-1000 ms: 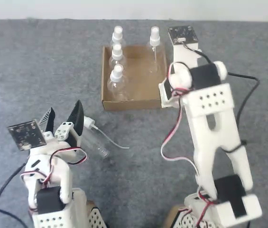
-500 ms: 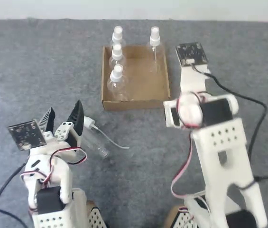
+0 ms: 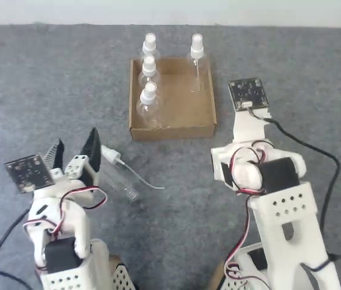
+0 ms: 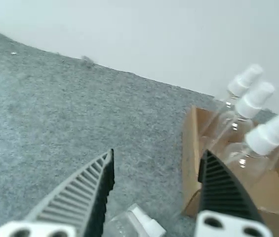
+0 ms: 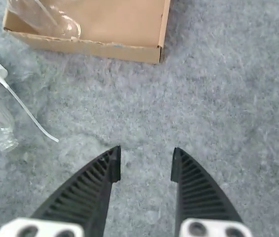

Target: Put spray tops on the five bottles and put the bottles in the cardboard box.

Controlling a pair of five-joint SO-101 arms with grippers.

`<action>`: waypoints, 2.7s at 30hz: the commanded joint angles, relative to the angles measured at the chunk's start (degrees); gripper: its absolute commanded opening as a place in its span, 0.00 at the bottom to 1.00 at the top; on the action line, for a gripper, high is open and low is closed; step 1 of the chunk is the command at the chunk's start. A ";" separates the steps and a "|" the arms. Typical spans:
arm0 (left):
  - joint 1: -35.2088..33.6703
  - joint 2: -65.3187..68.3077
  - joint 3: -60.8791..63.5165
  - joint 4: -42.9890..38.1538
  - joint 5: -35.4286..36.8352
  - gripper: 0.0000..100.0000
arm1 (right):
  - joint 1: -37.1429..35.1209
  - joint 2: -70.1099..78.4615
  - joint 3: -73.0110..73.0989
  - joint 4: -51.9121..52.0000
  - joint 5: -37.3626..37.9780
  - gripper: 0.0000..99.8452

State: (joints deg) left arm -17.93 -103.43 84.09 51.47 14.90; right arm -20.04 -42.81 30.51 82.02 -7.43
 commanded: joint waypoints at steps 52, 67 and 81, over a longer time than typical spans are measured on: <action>-6.42 42.64 -34.86 18.37 -59.69 0.26 | 0.31 -2.07 17.41 -18.51 -0.88 0.02; -10.64 72.35 -52.35 18.46 -53.10 0.26 | 0.31 -2.24 19.08 -18.59 -0.88 0.02; -12.04 89.76 -57.36 9.67 -53.10 0.26 | 0.31 -2.07 19.34 -18.59 -0.88 0.02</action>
State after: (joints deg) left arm -29.36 -15.96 30.02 65.71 -38.99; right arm -19.96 -42.81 50.37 64.62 -7.78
